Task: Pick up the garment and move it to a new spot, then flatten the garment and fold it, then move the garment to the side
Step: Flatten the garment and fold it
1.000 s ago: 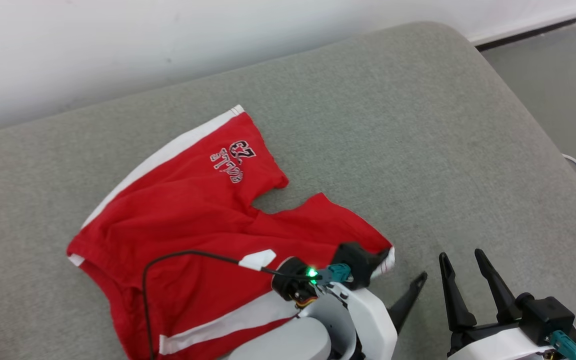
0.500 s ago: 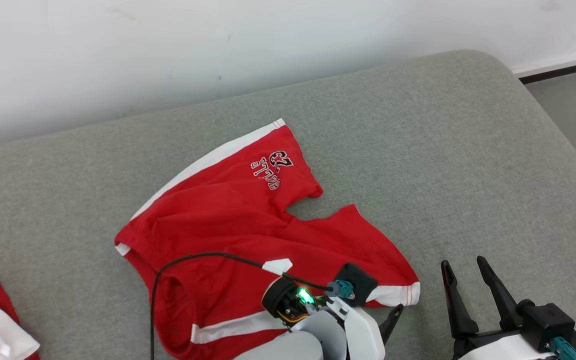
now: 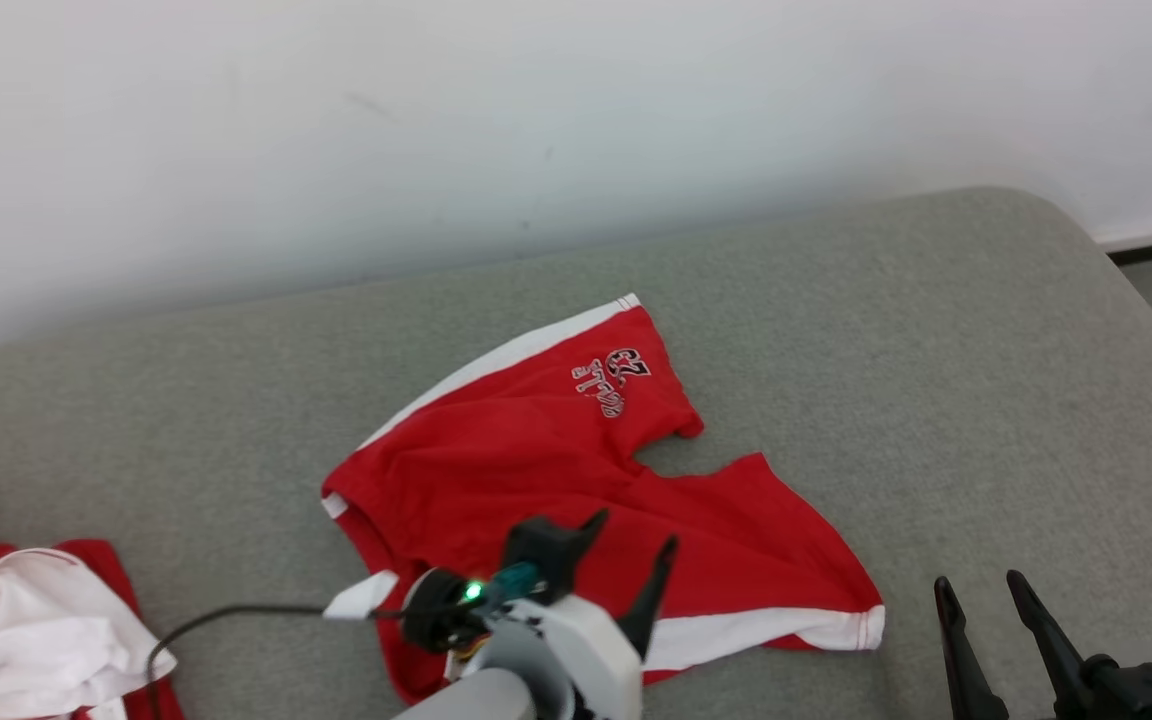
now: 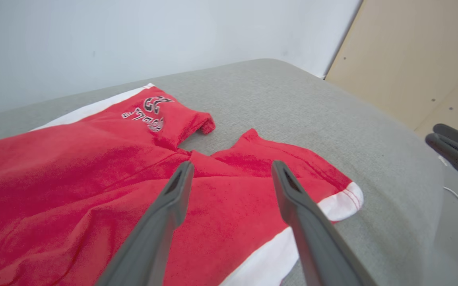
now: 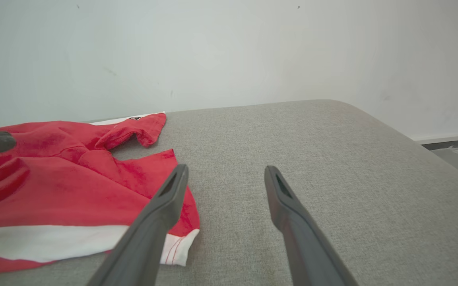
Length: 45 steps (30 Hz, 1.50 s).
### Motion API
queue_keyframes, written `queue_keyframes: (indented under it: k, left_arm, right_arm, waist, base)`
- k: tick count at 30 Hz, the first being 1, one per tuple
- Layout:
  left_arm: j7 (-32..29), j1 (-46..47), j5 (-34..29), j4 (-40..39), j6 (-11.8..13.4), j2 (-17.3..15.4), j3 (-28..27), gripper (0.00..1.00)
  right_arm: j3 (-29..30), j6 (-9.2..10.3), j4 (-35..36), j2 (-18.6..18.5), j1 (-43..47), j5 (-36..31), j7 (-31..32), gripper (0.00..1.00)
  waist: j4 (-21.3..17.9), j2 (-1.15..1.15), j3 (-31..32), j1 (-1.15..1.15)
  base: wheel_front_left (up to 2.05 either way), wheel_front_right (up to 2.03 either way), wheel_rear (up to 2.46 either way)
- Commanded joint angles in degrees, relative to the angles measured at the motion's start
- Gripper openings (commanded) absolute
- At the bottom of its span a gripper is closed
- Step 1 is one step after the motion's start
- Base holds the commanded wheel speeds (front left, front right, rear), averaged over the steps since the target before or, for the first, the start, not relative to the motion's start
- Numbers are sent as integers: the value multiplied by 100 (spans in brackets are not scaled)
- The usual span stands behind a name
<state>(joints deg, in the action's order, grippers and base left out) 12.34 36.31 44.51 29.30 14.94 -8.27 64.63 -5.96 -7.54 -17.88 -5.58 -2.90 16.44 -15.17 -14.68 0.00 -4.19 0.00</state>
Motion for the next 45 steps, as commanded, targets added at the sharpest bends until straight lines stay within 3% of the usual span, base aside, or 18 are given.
queue_keyframes:
  k: [1,11,15,27,36,37,38,39,40,45]
  left_arm:
    - [130,-247,81,-144,155,-201,-169,100]
    - [263,-1372,274,-1112,757,-1193,-781,100]
    - [173,-1697,365,-1372,820,-1405,-755,100]
    - [-22,-1629,424,-1255,777,-1360,-644,100]
    - [-140,-1284,523,-786,503,-1254,-687,98]
    - [-132,-1262,520,-740,465,-1244,-688,61]
    - [-132,-1262,520,-740,465,-1244,-688,61]
    - [-128,-1232,553,-663,389,-1208,-691,4]
    - [-131,-1212,568,-637,346,-1192,-686,0]
    - [-149,-1229,652,-637,229,-1157,-691,0]
  right_arm:
    - [36,11,36,-72,110,-47,5,100]
    - [17,11,80,-70,279,-68,5,100]
    - [10,11,78,-72,311,-47,5,100]
    - [-74,11,64,-98,190,-24,5,100]
    - [-115,11,40,-98,84,-3,5,100]
    - [-120,11,37,-97,78,2,5,100]
    - [-120,11,37,-97,78,2,5,100]
    - [-122,11,27,-98,84,1,5,100]
    - [-120,11,21,-99,91,2,5,100]
    - [-82,11,12,-114,156,7,5,100]
  waist:
    - [226,0,228,0]
    - [514,0,363,0]
    - [564,0,303,0]
    - [460,0,100,0]
    - [371,0,-23,0]
    - [362,0,-26,0]
    - [362,0,-26,0]
    - [353,0,-20,0]
    - [353,0,-17,0]
    - [390,0,31,0]
  base:
    - [0,0,0]
    - [0,0,0]
    - [0,0,0]
    - [0,0,0]
    - [0,0,0]
    - [0,0,0]
    - [0,0,0]
    - [0,0,0]
    - [0,0,0]
    - [0,0,0]
